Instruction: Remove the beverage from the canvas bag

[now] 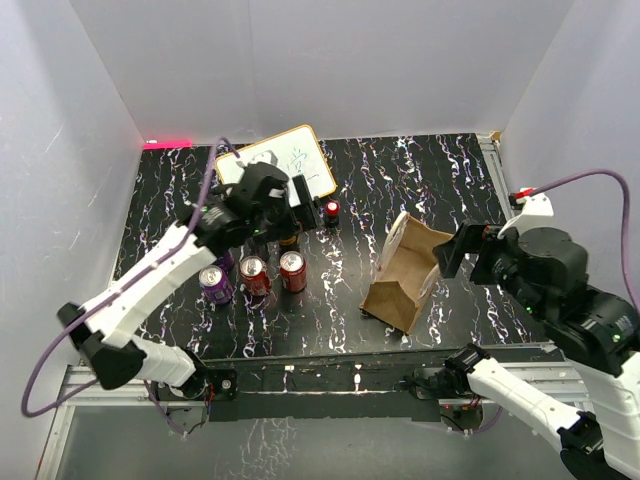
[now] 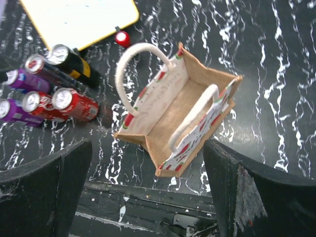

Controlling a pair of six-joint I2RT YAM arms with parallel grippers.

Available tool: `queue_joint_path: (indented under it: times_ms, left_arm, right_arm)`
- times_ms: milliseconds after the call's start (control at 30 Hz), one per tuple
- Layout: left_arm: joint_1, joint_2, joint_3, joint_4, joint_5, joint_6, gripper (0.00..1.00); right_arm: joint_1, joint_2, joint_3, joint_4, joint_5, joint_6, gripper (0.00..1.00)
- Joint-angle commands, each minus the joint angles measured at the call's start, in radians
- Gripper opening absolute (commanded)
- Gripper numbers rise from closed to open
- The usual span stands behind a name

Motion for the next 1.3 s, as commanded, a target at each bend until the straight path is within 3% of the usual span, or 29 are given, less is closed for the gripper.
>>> queue_joint_path:
  times_ms: [0, 233, 467, 733, 1033, 1167, 1267]
  left_arm:
    - [0.007, -0.136, 0.067, 0.022, -0.01, 0.053, 0.97]
    - [0.007, -0.263, 0.214, 0.06, -0.085, 0.21, 0.97]
    - [0.008, -0.393, 0.252, 0.123, -0.217, 0.289, 0.97]
    - [0.007, -0.504, 0.165, 0.189, -0.265, 0.356, 0.97]
    - [0.007, -0.467, 0.245, 0.073, -0.316, 0.375, 0.97]
    - [0.007, -0.486, 0.195, 0.111, -0.306, 0.366, 0.97]
    - [0.007, -0.489, 0.179, 0.132, -0.308, 0.361, 0.97]
  right_arm:
    - [0.002, 0.069, 0.181, -0.028, -0.069, -0.12, 0.98]
    - [0.003, 0.249, 0.474, -0.049, -0.045, -0.076, 0.98]
    - [0.003, 0.397, 0.612, -0.035, -0.033, 0.023, 0.98]
    - [0.003, 0.428, 0.622, -0.022, 0.018, 0.068, 0.98]
    - [0.002, 0.451, 0.669, -0.024, 0.087, 0.089, 0.98]
    - [0.003, 0.43, 0.649, 0.018, 0.083, 0.056, 0.98]
    - [0.003, 0.469, 0.714, -0.042, 0.151, 0.091, 0.98]
